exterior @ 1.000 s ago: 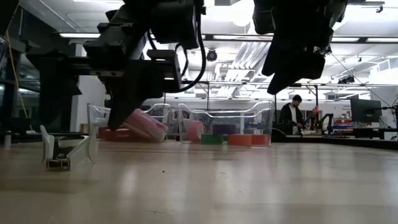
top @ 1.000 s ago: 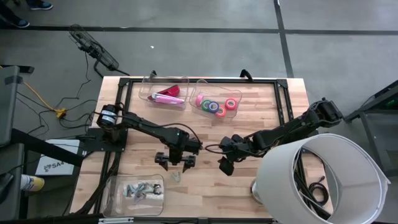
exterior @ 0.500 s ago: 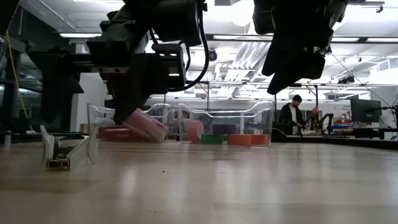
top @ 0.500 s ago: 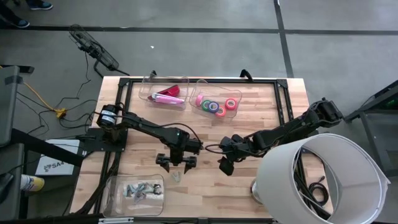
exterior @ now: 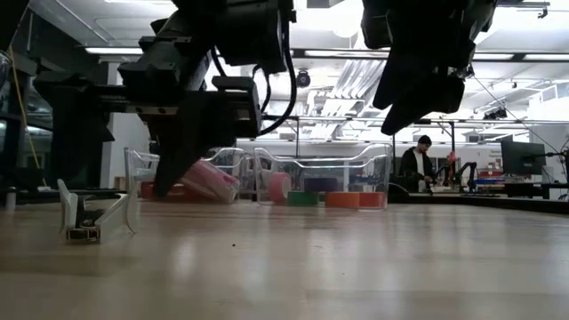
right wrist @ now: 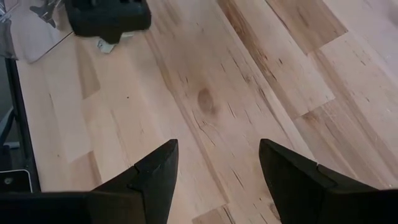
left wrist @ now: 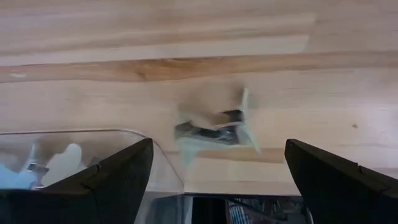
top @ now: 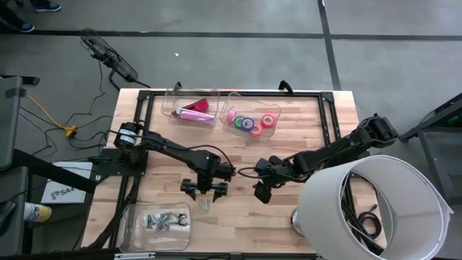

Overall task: Pick and place Stapler, Stapler remover, tape
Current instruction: Put the gray stapler remover into the bottom transparent bin

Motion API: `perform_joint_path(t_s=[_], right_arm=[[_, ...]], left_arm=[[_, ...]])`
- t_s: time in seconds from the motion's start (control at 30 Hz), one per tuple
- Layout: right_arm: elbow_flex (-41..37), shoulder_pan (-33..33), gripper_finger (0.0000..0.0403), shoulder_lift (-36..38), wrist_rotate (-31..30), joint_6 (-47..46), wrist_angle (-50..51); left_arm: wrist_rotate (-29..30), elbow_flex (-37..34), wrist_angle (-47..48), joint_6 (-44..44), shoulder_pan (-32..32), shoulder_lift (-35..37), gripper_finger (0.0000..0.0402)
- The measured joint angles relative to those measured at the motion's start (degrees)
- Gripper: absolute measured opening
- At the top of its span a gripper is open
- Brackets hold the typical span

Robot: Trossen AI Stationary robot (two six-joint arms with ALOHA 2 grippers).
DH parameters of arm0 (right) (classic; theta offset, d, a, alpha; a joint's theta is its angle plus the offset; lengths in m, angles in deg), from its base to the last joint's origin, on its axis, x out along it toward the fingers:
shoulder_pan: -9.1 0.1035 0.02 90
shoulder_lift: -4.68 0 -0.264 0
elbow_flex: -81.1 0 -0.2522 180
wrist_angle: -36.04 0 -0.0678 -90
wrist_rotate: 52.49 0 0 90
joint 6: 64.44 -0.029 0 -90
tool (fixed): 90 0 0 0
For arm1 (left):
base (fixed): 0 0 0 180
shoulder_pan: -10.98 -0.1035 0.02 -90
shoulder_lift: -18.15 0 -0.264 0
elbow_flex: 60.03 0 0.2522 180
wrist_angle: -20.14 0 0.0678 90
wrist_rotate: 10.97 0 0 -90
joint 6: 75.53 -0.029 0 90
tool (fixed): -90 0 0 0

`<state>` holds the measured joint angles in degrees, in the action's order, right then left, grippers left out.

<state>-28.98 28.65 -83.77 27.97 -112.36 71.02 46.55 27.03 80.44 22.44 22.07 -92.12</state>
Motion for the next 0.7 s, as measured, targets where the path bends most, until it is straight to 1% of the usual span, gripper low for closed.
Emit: perform_joint_path(t_s=[0.2, 0.37, 0.43, 0.7], right_arm=[[-0.01, 0.0, 0.0216, 0.0, -0.55, 0.0, 0.02], [-0.11, 0.0, 0.0216, 0.0, -0.66, 0.0, 0.42], [-0.11, 0.0, 0.0216, 0.0, -0.96, 0.0, 0.38], [-0.11, 0.0, 0.0216, 0.0, -1.29, -0.01, 0.41]], left_arm=[[-0.23, 0.2, -2.78, 0.22, 1.1, -2.06, 0.0358], [-0.33, 0.3, -3.26, -0.18, 1.46, -2.82, 0.0358], [-0.66, -0.03, -1.44, -0.65, 1.72, -2.98, 0.0358], [-0.4, 0.15, -2.47, -1.16, 2.09, -3.46, 0.0357]])
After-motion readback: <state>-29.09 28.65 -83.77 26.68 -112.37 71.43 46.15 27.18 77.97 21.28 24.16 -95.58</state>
